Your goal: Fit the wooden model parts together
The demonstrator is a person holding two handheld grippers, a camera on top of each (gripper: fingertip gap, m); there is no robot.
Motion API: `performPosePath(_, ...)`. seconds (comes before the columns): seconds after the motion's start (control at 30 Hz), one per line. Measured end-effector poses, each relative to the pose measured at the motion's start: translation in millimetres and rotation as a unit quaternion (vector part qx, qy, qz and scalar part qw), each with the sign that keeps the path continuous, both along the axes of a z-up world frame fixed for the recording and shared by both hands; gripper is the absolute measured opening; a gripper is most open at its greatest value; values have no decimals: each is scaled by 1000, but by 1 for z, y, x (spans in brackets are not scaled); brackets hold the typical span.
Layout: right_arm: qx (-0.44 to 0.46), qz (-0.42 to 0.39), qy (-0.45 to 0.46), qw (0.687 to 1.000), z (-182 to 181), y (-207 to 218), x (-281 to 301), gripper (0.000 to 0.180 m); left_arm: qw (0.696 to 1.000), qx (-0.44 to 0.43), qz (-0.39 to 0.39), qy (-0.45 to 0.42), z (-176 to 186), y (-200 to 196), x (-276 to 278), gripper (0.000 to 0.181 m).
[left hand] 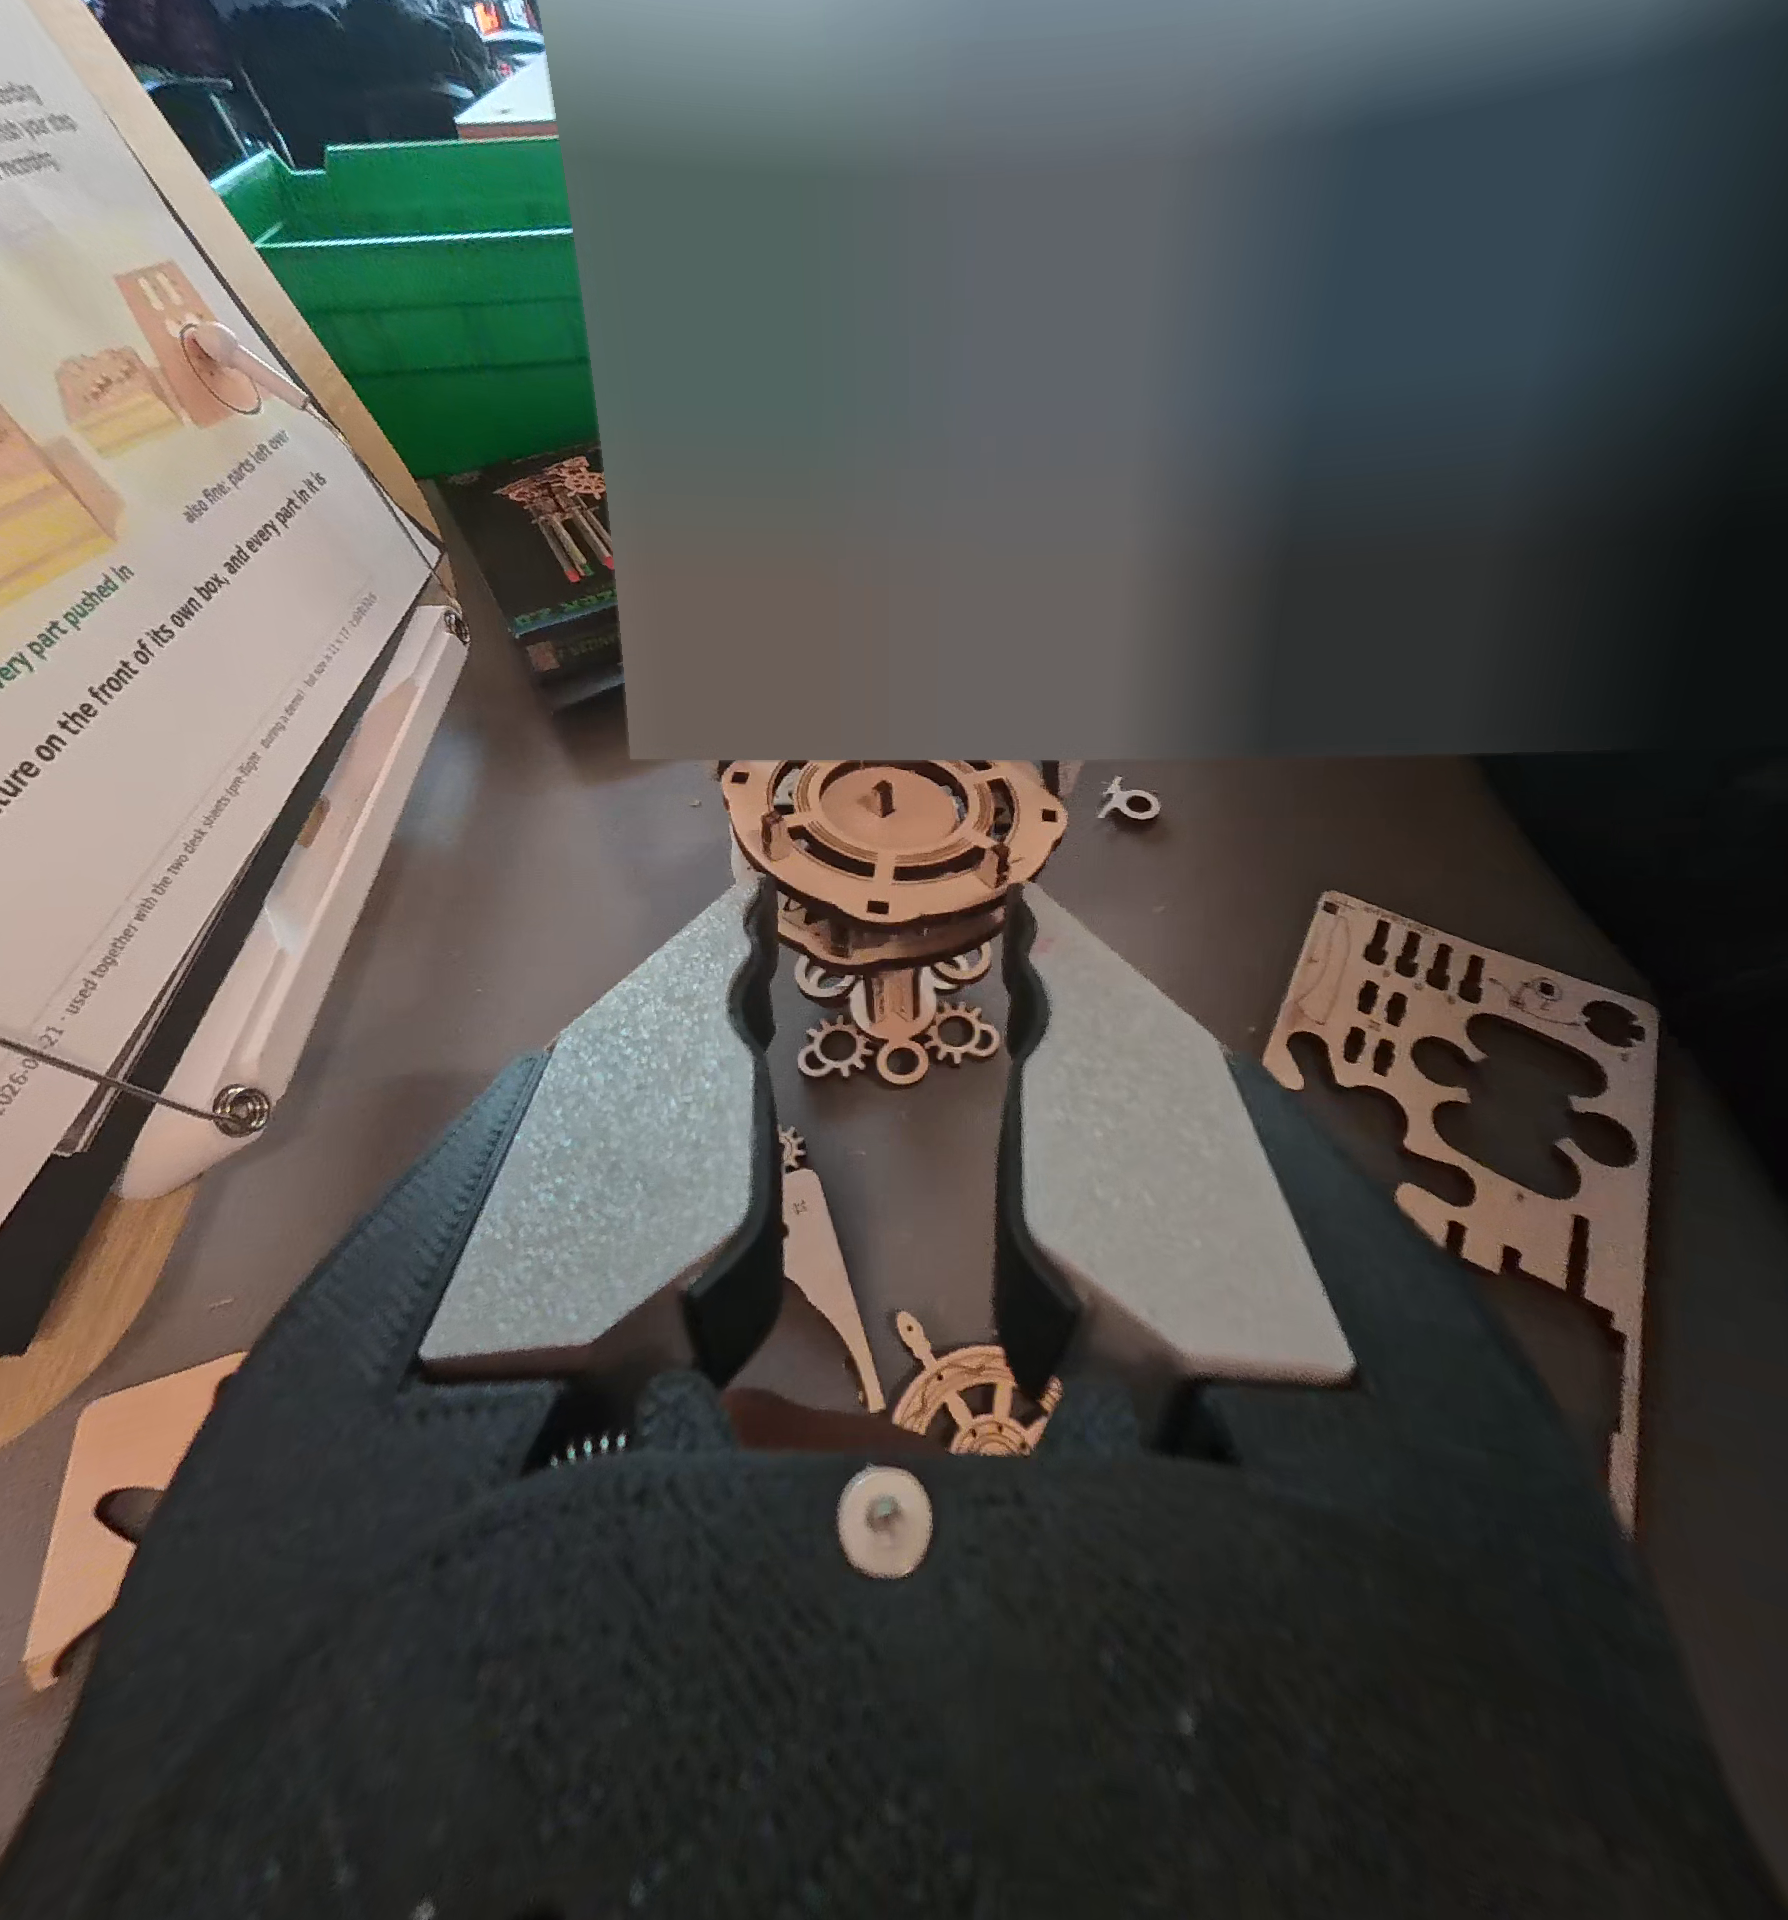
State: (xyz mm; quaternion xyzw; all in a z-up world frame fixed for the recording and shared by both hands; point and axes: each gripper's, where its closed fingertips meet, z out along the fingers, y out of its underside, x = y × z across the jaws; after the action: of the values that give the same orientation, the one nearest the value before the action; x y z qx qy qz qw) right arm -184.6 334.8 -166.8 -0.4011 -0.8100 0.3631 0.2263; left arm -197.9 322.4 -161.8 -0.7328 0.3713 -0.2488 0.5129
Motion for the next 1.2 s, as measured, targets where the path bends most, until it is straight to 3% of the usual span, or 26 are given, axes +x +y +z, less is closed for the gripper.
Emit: performPosePath(1.2,8,-98,-24,995,0,5,-1,66,1000,-3,-11,0,0,4,-4,36)
